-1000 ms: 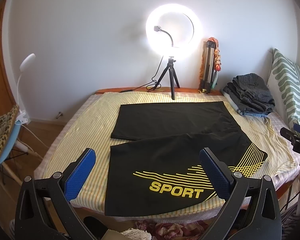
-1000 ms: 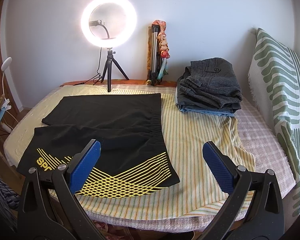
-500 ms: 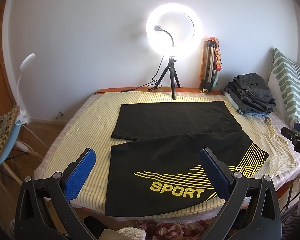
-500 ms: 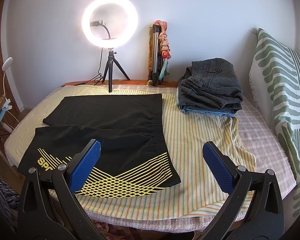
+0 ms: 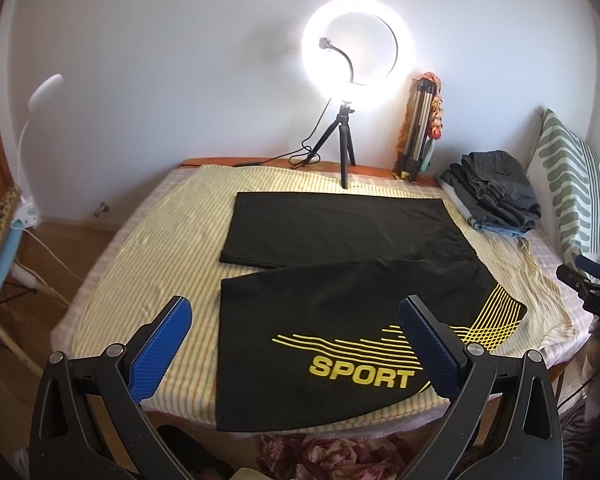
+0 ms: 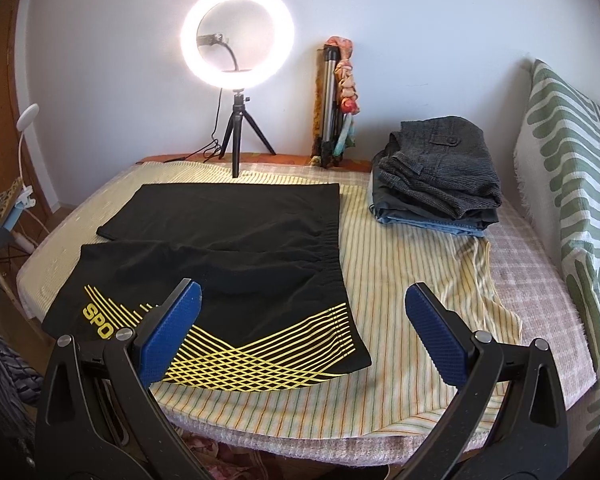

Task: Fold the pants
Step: 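Move both tools to the hem of the black shorts and close them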

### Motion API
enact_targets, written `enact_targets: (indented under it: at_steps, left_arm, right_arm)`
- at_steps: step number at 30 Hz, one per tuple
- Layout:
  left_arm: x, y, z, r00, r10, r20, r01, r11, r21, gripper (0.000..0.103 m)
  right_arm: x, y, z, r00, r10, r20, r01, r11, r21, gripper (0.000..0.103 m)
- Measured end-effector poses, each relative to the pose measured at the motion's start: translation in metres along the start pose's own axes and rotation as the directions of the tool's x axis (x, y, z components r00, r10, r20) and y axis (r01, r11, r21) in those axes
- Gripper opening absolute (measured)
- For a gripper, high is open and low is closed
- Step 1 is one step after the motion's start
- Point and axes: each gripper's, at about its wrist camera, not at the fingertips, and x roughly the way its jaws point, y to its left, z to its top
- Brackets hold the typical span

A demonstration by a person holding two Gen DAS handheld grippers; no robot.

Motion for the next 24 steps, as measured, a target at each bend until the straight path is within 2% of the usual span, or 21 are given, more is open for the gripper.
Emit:
enact_targets:
  at_steps: [2, 4, 8, 10, 11, 12, 13, 16, 17, 19, 24]
  left_arm:
    - [0.001, 0.003, -0.001, 0.999, 0.039, 0.013, -0.039, 0.998, 0.045, 0.101]
    - [0.003, 0.005, -0.003, 0.999, 0.049, 0.013, -0.05, 0.995, 0.083, 0.089]
    - [0.013, 0.012, -0.01, 0.999, 0.008, -0.037, -0.002, 0.991, 0.137, 0.077]
    - [0.021, 0.016, -0.015, 0.997, -0.019, -0.081, 0.031, 0.988, 0.152, 0.064]
    - [0.027, 0.018, -0.021, 0.992, -0.038, -0.117, 0.058, 0.984, 0.168, 0.059]
    - [0.031, 0.018, -0.024, 0.99, -0.044, -0.136, 0.068, 0.981, 0.18, 0.05]
    - [0.034, 0.017, -0.028, 0.987, -0.046, -0.155, 0.076, 0.979, 0.19, 0.043]
    - [0.046, 0.017, -0.041, 0.968, -0.095, -0.231, 0.142, 0.97, 0.197, 0.032]
    - [0.052, 0.015, -0.045, 0.957, -0.123, -0.264, 0.177, 0.965, 0.192, 0.031]
    - [0.057, 0.013, -0.051, 0.944, -0.152, -0.293, 0.214, 0.957, 0.195, 0.031]
    - [0.071, 0.002, -0.068, 0.907, -0.174, -0.384, 0.288, 0.921, 0.262, 0.031]
  right_arm:
    - [0.005, 0.0, -0.001, 1.0, 0.023, -0.014, -0.023, 1.0, -0.01, 0.103]
    - [0.009, 0.001, 0.0, 0.999, 0.037, -0.024, -0.037, 0.999, -0.028, 0.103]
    - [0.017, 0.011, -0.001, 0.998, 0.05, -0.032, -0.054, 0.988, -0.143, 0.103]
    - [0.025, 0.018, -0.006, 0.995, 0.076, -0.056, -0.088, 0.966, -0.244, 0.101]
    - [0.027, 0.022, -0.008, 0.994, 0.085, -0.074, -0.102, 0.955, -0.279, 0.095]
    - [0.032, 0.026, -0.012, 0.989, 0.098, -0.111, -0.13, 0.934, -0.333, 0.09]
    - [0.037, 0.03, -0.016, 0.982, 0.113, -0.149, -0.161, 0.914, -0.372, 0.089]
    - [0.046, 0.039, -0.032, 0.966, 0.119, -0.228, -0.217, 0.854, -0.473, 0.088]
    - [0.049, 0.042, -0.038, 0.962, 0.112, -0.25, -0.228, 0.832, -0.506, 0.086]
    - [0.056, 0.048, -0.049, 0.949, 0.095, -0.299, -0.255, 0.791, -0.557, 0.081]
    - [0.073, 0.057, -0.068, 0.92, 0.07, -0.386, -0.311, 0.729, -0.609, 0.072]
